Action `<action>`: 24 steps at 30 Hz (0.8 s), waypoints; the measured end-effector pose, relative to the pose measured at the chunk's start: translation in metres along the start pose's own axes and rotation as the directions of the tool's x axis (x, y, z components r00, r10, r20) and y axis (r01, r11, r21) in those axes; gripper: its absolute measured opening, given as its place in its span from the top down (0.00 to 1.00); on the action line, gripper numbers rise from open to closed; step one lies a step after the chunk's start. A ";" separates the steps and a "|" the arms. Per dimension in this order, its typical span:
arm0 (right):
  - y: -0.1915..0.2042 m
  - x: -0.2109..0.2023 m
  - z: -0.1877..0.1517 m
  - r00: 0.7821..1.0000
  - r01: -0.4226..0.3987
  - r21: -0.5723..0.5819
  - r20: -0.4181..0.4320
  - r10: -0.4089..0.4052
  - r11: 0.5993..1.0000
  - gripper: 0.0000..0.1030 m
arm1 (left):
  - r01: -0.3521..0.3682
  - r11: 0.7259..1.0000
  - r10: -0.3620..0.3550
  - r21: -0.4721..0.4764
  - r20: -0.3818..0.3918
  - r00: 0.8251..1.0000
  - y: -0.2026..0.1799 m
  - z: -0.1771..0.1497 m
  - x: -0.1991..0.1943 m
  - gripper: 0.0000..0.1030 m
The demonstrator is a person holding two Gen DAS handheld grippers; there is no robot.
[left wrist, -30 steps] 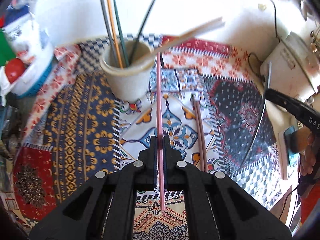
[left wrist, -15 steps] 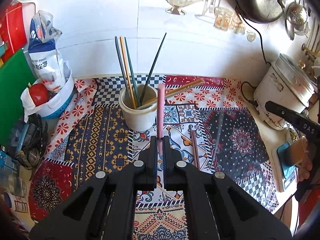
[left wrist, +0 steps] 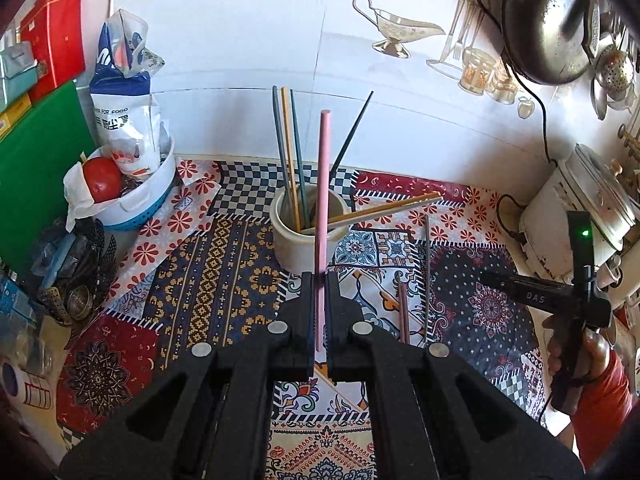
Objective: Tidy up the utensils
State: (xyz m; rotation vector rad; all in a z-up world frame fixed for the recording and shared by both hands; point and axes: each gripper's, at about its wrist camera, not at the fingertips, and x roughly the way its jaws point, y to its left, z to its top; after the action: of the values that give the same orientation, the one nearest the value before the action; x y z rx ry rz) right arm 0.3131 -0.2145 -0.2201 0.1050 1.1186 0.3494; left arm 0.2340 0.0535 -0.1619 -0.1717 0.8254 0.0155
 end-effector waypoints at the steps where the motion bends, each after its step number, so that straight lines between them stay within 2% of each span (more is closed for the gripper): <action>1: -0.001 0.007 0.002 1.000 0.008 0.005 -0.008 -0.008 1.000 0.63 | -0.003 1.000 0.003 -0.008 0.003 1.000 0.002 0.001 0.000 0.97; 8: 0.007 0.065 0.022 0.995 0.052 -0.020 -0.085 -0.053 0.998 0.64 | -0.036 0.999 0.036 -0.037 0.019 0.999 0.013 0.009 0.001 0.97; 14: 0.021 0.103 0.037 0.988 0.100 -0.097 -0.107 -0.110 0.990 0.84 | -0.043 0.997 0.043 -0.063 0.013 0.999 0.019 0.016 0.009 0.97; 19: 0.018 0.112 0.044 0.988 0.108 -0.081 -0.099 -0.115 0.991 0.87 | -0.008 0.995 0.008 -0.102 0.001 1.000 0.026 0.021 0.015 1.00; 24: 0.015 0.117 0.054 0.991 0.098 -0.070 -0.083 -0.103 0.993 0.87 | -0.015 0.995 0.016 -0.095 0.005 1.000 0.024 0.025 0.019 1.00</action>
State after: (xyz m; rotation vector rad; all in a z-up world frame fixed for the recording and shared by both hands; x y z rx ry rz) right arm 0.4033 -0.1573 -0.2931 -0.0252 1.1919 0.3026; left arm 0.2627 0.0799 -0.1628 -0.2551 0.8212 0.0697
